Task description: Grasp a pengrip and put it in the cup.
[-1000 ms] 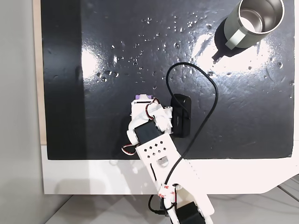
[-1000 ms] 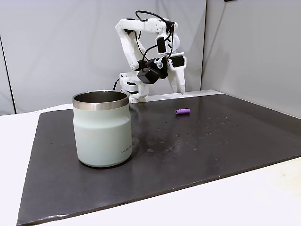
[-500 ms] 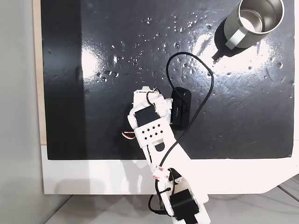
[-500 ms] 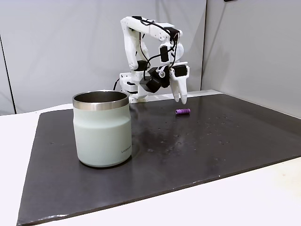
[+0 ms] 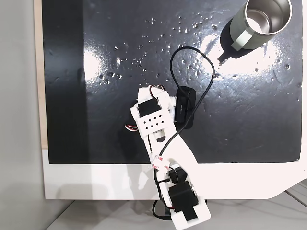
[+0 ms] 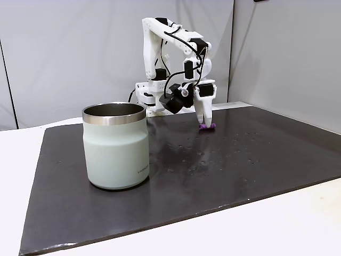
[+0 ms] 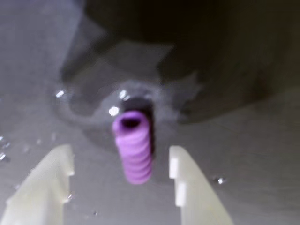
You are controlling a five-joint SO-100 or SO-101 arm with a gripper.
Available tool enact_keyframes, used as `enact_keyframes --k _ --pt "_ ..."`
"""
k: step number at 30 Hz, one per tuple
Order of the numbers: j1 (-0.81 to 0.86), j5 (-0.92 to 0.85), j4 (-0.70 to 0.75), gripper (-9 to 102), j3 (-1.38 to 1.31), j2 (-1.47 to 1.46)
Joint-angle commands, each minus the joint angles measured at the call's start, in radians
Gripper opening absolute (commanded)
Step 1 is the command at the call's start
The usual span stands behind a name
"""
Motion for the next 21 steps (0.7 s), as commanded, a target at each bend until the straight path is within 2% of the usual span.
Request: enact_keyframes --k 1,5,14,16,20,21 --pt "0.006 0.0 -0.006 20 -0.06 -0.011" --pt "0.005 -0.008 -0.006 17 -0.06 -0.026" --pt "0.002 -0.026 0.012 20 -0.107 -0.098" --pt "0.006 -0.031 0.034 16 -0.143 -0.14" --pt "0.011 -0.046 0.063 1 -0.199 -0.213" --pt "0.011 -0.054 0.06 0 -0.199 -0.219"
